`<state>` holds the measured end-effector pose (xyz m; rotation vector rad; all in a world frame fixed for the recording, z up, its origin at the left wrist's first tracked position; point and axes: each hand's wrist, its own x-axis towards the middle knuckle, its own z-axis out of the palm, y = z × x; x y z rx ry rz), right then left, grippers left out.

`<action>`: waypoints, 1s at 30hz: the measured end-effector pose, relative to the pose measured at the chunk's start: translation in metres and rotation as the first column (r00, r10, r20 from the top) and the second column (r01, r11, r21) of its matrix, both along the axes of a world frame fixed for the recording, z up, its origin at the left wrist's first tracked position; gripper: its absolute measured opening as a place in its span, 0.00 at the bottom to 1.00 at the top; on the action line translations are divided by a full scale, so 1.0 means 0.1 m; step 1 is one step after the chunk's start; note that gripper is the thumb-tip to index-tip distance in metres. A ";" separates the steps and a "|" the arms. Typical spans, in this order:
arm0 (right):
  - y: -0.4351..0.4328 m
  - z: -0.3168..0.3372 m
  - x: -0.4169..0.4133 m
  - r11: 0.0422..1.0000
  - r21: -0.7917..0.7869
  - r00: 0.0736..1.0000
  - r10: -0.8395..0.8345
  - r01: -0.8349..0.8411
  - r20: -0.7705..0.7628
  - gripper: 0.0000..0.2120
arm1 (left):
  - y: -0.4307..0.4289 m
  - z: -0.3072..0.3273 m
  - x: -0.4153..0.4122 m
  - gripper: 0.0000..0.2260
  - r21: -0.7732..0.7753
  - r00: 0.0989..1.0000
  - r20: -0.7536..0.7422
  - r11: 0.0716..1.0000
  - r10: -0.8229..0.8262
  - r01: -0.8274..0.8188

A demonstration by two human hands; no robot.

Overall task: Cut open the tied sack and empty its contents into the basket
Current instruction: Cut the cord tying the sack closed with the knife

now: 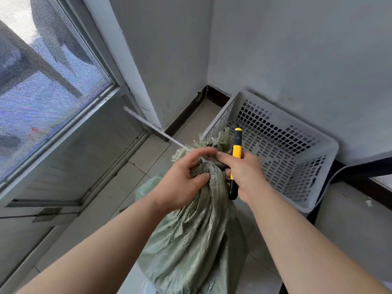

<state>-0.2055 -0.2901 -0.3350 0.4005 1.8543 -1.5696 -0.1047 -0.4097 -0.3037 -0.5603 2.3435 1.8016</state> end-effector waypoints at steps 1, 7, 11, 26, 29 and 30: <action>0.01 -0.01 -0.01 1.000 -0.024 0.999 -0.001 0.002 0.043 0.13 | -0.02 -0.01 -0.01 0.23 0.032 0.999 0.026 0.999 0.022 -0.023; 0.12 0.18 -0.03 0.981 0.111 0.986 0.164 -0.162 -0.008 0.21 | -0.08 -0.08 -0.06 0.23 0.101 0.973 0.159 0.978 0.166 -0.183; 0.32 0.42 -0.02 0.909 0.283 0.927 0.352 -0.306 -0.128 0.24 | -0.07 -0.09 -0.12 0.14 0.195 0.948 0.193 0.937 0.252 -0.289; 0.75 0.67 0.15 0.569 0.666 0.618 0.760 -0.482 -0.202 0.11 | 0.00 -0.29 -0.31 0.23 0.054 0.903 0.203 0.917 0.378 -0.396; 0.78 0.63 0.15 0.554 0.685 0.613 0.765 -0.473 -0.196 0.12 | 0.00 -0.32 -0.30 0.24 0.051 0.910 0.196 0.923 0.364 -0.380; 0.79 0.62 0.15 0.551 0.690 0.613 0.766 -0.470 -0.194 0.12 | 0.01 -0.32 -0.30 0.24 0.053 0.914 0.195 0.927 0.356 -0.372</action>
